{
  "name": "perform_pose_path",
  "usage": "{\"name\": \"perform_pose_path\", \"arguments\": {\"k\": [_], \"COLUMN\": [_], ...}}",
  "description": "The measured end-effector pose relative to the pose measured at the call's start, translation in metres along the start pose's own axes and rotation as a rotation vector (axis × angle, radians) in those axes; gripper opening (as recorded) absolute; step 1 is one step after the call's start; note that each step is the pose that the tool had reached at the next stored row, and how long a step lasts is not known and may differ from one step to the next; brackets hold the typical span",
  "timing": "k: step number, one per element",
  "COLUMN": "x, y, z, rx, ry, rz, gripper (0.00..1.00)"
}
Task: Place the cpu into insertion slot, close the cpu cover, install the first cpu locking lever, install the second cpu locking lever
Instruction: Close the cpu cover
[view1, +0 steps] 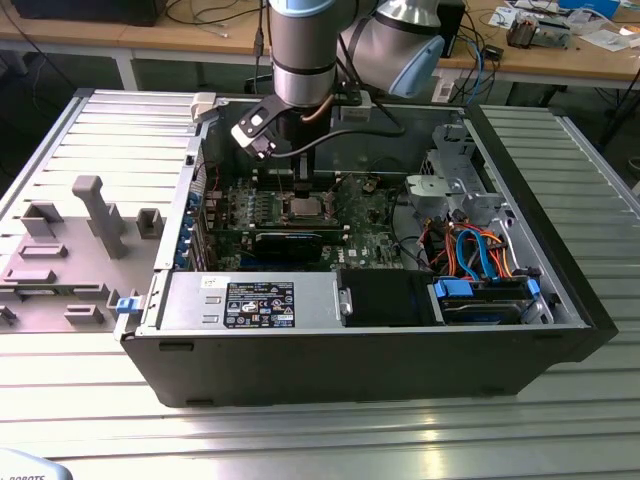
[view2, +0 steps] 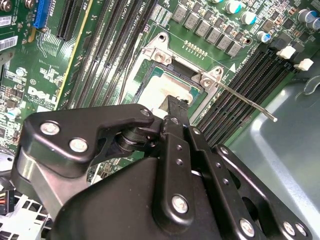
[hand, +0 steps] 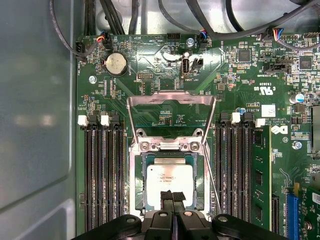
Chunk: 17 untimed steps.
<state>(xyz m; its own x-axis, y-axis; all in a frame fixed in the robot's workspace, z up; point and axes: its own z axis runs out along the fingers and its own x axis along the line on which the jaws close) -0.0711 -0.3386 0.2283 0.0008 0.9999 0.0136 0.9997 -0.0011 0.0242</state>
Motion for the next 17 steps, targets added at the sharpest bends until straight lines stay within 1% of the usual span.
{"name": "perform_pose_path", "arguments": {"k": [3,6,8,17], "x": [0.0000,0.0002,0.0003,0.0003], "y": [0.0001,0.0004,0.0006,0.0006], "z": [-0.0032,-0.0124,-0.0202,-0.0205], "rx": [0.0009,0.0056,0.0076,0.0094], "ry": [-0.0003,-0.0001,-0.0002,-0.0002], "rz": [0.000,0.000,0.000,0.000], "gripper": [0.11,0.11,0.11,0.11]}}
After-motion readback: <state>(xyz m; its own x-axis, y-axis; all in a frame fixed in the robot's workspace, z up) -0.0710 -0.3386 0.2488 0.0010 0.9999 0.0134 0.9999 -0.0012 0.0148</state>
